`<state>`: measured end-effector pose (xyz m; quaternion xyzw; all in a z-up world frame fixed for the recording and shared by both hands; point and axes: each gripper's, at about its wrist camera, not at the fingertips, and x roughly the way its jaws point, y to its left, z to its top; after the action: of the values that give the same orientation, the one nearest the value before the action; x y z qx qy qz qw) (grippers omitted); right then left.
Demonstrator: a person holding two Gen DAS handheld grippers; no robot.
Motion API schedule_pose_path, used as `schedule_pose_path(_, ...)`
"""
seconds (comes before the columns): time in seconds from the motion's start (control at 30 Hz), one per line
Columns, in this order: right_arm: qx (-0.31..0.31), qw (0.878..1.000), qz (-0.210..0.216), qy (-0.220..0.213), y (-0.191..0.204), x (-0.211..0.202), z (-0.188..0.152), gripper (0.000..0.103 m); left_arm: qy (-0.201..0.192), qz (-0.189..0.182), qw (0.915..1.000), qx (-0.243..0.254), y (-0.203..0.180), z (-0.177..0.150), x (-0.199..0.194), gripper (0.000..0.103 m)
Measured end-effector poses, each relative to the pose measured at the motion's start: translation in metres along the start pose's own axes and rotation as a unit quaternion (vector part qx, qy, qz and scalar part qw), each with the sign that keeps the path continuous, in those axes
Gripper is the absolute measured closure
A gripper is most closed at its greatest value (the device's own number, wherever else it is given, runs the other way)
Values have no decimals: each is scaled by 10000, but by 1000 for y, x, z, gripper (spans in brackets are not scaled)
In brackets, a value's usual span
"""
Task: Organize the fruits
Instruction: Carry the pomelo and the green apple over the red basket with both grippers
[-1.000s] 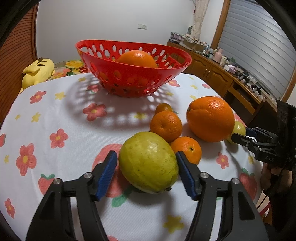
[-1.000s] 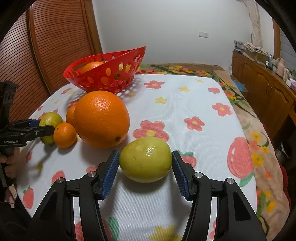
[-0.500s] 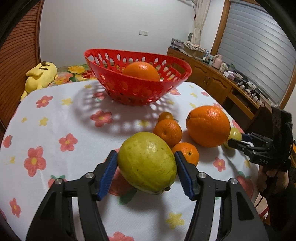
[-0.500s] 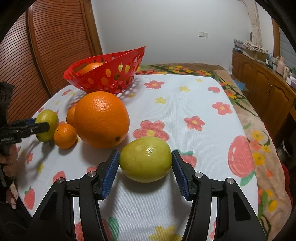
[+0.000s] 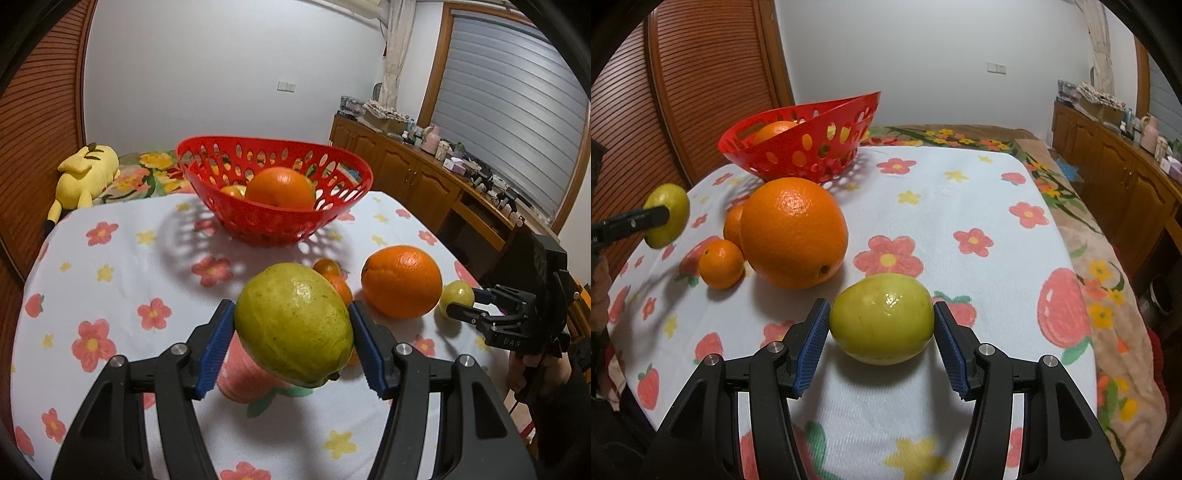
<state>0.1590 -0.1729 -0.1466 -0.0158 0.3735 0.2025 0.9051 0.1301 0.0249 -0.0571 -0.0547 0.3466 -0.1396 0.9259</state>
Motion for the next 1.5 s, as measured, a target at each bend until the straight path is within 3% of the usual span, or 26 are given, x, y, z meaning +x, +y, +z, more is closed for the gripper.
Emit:
schedule_pose_path(0.8, -371, 9965, 211, -717, 28, -54, 51, 45, -520, -34, 9983, 247, -14, 33, -32, 42)
schedule_pose_path(1.5, -911, 9918, 470, -762, 60, -20, 133, 45, -528, 30, 9983, 245, 10, 71, 0, 42)
